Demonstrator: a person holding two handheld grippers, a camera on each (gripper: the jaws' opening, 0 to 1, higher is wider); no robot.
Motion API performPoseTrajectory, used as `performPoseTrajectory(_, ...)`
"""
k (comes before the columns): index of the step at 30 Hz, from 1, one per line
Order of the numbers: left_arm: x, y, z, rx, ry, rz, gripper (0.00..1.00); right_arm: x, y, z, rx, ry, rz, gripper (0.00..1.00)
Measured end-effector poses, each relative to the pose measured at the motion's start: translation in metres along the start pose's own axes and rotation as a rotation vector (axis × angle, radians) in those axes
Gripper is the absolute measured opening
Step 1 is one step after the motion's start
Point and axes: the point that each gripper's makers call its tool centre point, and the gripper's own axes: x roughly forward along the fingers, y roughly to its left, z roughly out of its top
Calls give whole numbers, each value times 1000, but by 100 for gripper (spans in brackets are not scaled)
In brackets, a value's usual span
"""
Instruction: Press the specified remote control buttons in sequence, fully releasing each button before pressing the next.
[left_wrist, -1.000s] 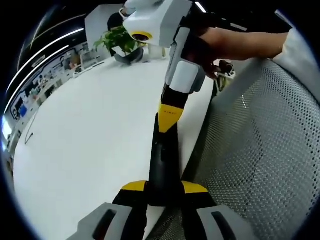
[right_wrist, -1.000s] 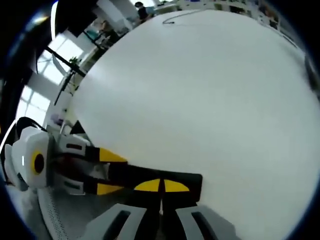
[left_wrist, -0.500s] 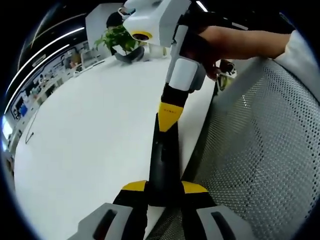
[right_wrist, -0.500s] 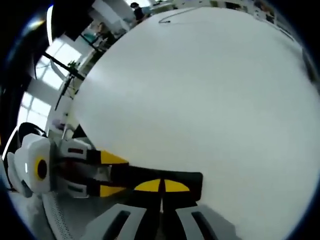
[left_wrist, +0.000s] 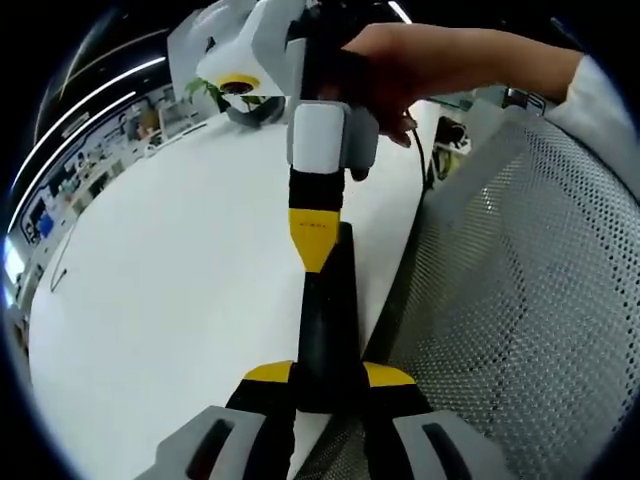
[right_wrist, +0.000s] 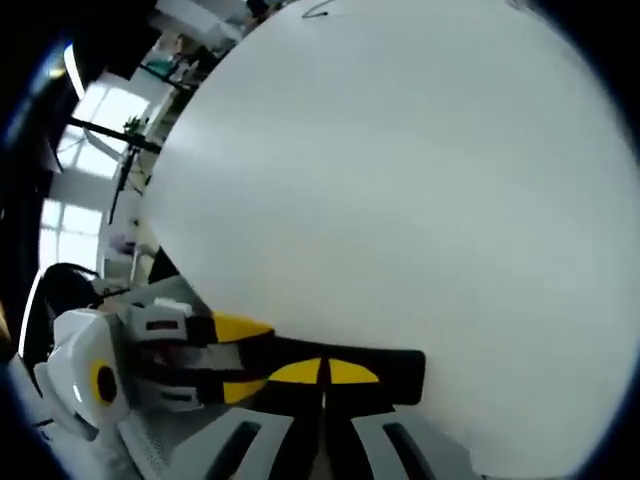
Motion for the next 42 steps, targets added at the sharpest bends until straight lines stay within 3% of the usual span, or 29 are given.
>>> performPoseTrajectory(9, 0, 1, 0, 2, -2, 1, 23, 8, 6, 3, 14, 69, -12, 0)
performPoseTrajectory(30, 1, 1, 0, -4, -7, 2, 23, 13, 4, 2, 30, 151, -99, 0)
performPoseTrajectory(42, 2, 2, 1, -8, -11, 1, 23, 12, 3, 2, -32, 139, -129, 0)
